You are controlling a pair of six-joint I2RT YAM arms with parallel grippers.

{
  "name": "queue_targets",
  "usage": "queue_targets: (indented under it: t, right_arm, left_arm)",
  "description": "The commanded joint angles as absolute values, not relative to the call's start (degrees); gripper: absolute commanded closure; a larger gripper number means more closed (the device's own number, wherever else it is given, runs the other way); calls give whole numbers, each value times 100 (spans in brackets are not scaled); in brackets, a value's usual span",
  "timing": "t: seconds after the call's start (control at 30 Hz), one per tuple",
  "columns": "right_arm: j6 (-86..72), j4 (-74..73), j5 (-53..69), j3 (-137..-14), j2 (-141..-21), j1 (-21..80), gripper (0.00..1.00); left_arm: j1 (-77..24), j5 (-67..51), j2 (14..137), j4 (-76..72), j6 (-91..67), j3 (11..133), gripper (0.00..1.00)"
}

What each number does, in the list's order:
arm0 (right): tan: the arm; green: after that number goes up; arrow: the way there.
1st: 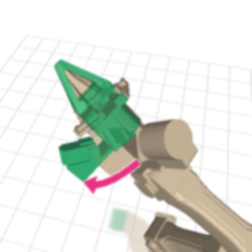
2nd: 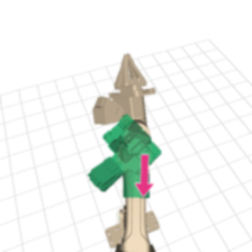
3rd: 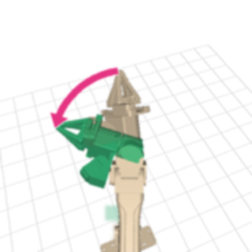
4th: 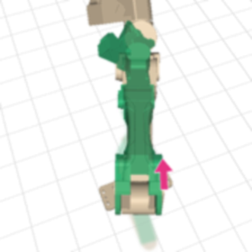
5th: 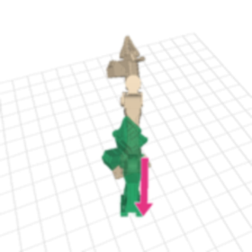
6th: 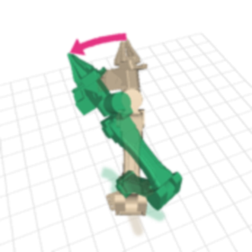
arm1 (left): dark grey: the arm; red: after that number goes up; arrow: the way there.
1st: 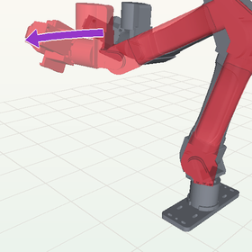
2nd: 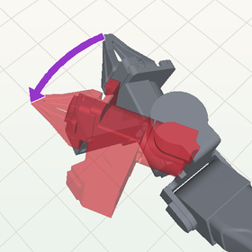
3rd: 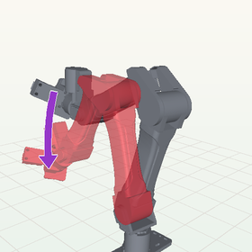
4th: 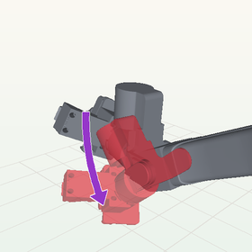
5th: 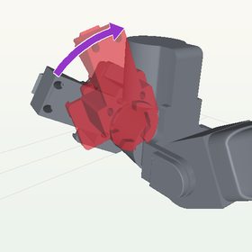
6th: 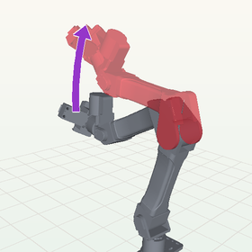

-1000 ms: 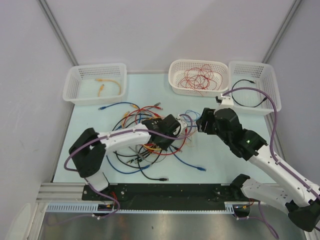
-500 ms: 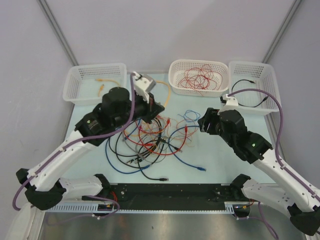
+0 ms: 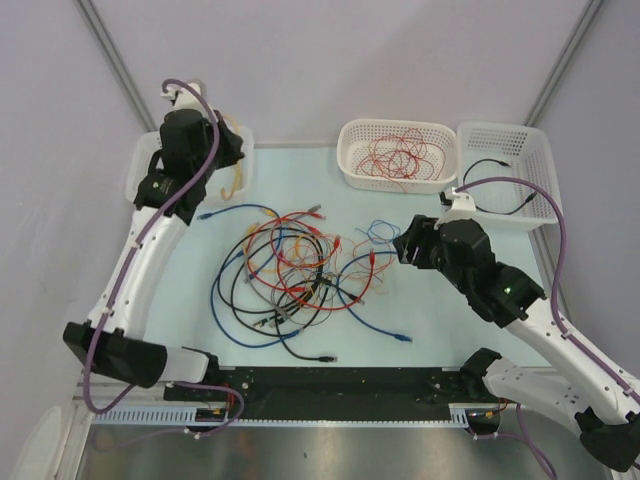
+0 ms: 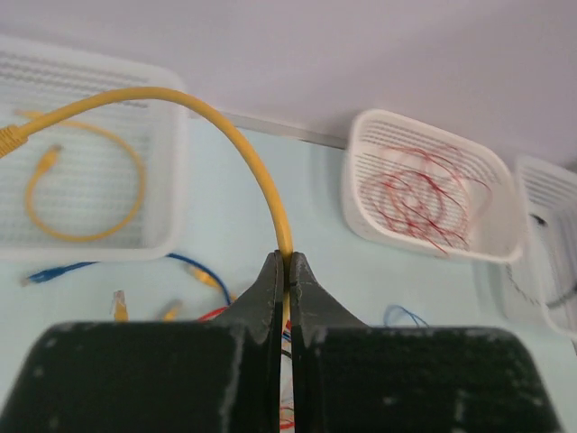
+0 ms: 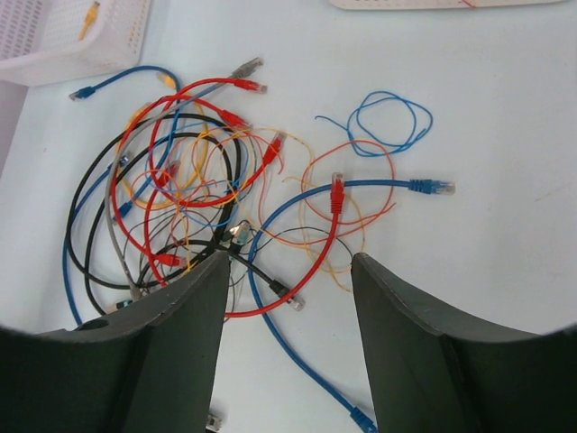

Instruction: Untangle the cables

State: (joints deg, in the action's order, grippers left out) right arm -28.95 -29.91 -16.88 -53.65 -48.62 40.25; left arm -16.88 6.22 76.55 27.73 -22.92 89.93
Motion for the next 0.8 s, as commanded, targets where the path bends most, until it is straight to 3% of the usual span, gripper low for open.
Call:
queue_targets:
  t: [0.0,0.17,0.5,0.53,0.57,0.6,0.67,0.7,0.77]
  right_arm:
    - [-3049,-2681,-1389,-5352,-4904,3999,39]
    - [-3006,-2654,-1345,-5353,-5062,3990,39]
    - [-2874,-2611,-1371,-5247,-5335,3727,39]
    - [-2874,-2593,-1336,-5204,-5352,3683,39]
    - [-2883,-2558,-1249,-5186,-5370,3630,39]
    - [-2883,-2549,-1213,-5168,-5379,3552,39]
    - [-2900,-2505,-1134,-5133,-5414,3490,39]
    - [-2909,-2479,-1108,-5133,-5423,3463,39]
    - [-2909,-2452,-1073,-5133,-5414,3454,39]
  left_arm:
    - [-854,1089,8129,2470,-2873,9325,100]
    - [-203,1441,9164,2391,-3225,10035,100]
    - [-70,2092,11160,2136,-3463,11829,99]
    - [-62,2066,11258,2171,-3480,11969,93]
    - [-62,2013,11337,2197,-3507,12023,79]
    - [-62,2030,11407,2232,-3533,12058,50]
    - [-61,2048,11356,2250,-3612,11980,30]
    - [-53,2100,11295,2224,-3630,11919,5]
    - [-62,2100,10996,2092,-3673,11655,0]
